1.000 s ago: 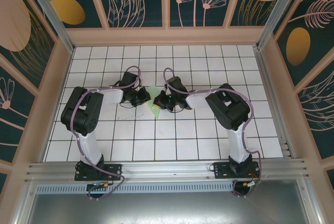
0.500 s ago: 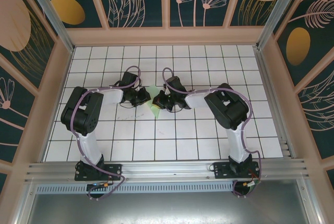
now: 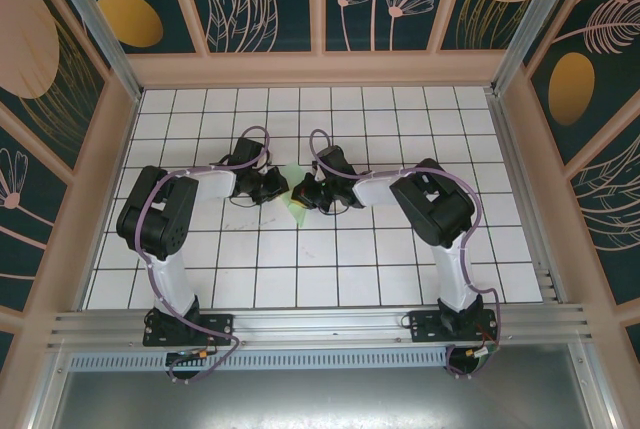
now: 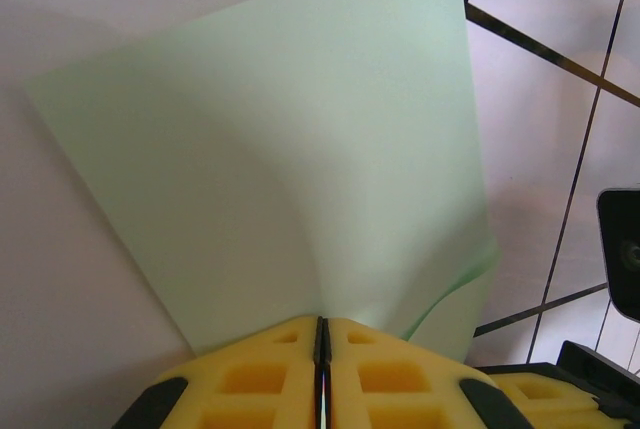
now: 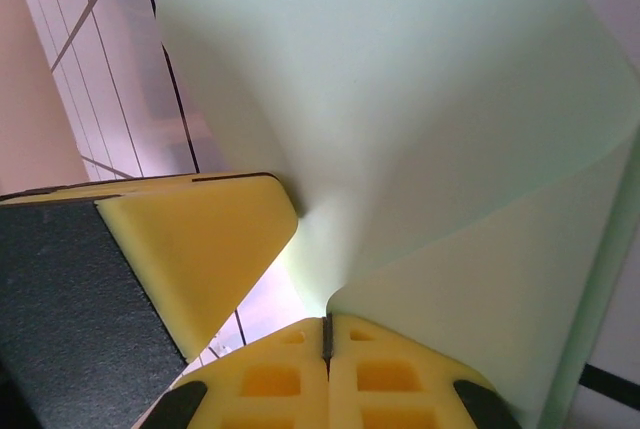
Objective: Fold a paper plane with a square sheet of paper (pick it up from the middle)
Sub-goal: Third fold the triangle at the center of the table.
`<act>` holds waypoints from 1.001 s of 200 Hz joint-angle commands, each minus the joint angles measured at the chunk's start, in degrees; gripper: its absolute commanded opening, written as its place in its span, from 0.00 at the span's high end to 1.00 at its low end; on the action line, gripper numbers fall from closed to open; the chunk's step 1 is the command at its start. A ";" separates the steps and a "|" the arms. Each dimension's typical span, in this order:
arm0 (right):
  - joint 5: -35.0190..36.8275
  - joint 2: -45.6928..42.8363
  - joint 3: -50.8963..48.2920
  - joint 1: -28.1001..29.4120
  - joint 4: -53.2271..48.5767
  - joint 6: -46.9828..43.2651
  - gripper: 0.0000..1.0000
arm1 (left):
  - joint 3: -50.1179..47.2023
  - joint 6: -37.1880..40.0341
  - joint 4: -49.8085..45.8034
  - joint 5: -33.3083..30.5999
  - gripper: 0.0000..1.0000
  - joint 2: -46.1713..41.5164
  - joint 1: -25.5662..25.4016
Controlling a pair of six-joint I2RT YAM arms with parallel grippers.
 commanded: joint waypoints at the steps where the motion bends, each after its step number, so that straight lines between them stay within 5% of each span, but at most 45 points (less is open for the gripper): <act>1: 0.72 1.18 1.61 0.33 -1.60 -1.32 1.00 | 0.02 0.59 -0.44 0.68 0.88 1.09 -0.03; 200: 1.52 2.73 1.96 0.32 -3.25 -1.92 1.00 | 1.49 0.82 -1.44 -0.20 0.86 -1.03 -0.02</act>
